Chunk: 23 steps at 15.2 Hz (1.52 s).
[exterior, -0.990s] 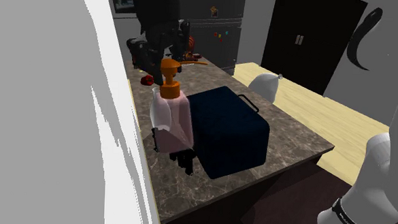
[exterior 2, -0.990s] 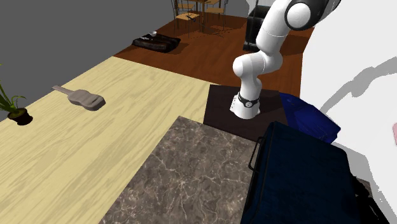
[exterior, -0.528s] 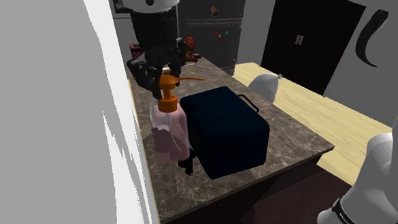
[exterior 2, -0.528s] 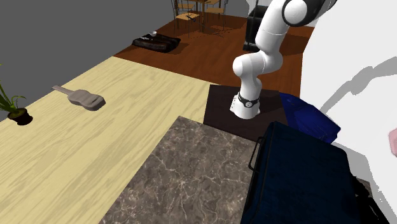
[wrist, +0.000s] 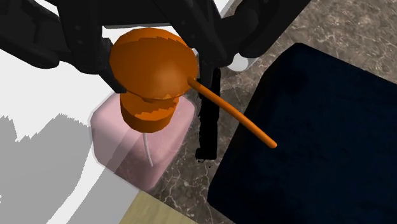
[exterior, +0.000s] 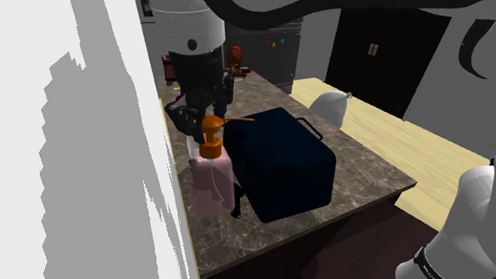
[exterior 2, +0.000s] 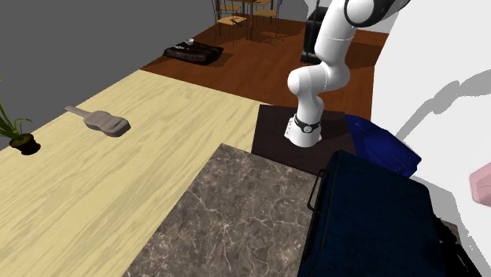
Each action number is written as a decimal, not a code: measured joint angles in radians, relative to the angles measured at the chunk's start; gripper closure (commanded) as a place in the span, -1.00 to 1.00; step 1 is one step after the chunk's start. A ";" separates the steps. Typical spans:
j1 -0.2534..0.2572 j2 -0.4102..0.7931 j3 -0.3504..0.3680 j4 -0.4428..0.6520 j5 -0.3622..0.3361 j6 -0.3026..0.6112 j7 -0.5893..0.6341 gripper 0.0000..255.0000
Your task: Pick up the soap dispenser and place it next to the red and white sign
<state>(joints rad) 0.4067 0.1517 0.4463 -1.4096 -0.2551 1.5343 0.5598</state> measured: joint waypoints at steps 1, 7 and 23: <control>-0.002 -0.003 -0.001 -0.017 0.001 0.015 0.001 1.00; -0.012 -0.026 -0.004 -0.125 0.011 0.101 0.010 1.00; -0.023 -0.034 -0.010 -0.348 0.006 0.314 0.047 1.00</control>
<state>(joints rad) 0.3841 0.1177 0.4361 -1.7579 -0.2491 1.8486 0.6070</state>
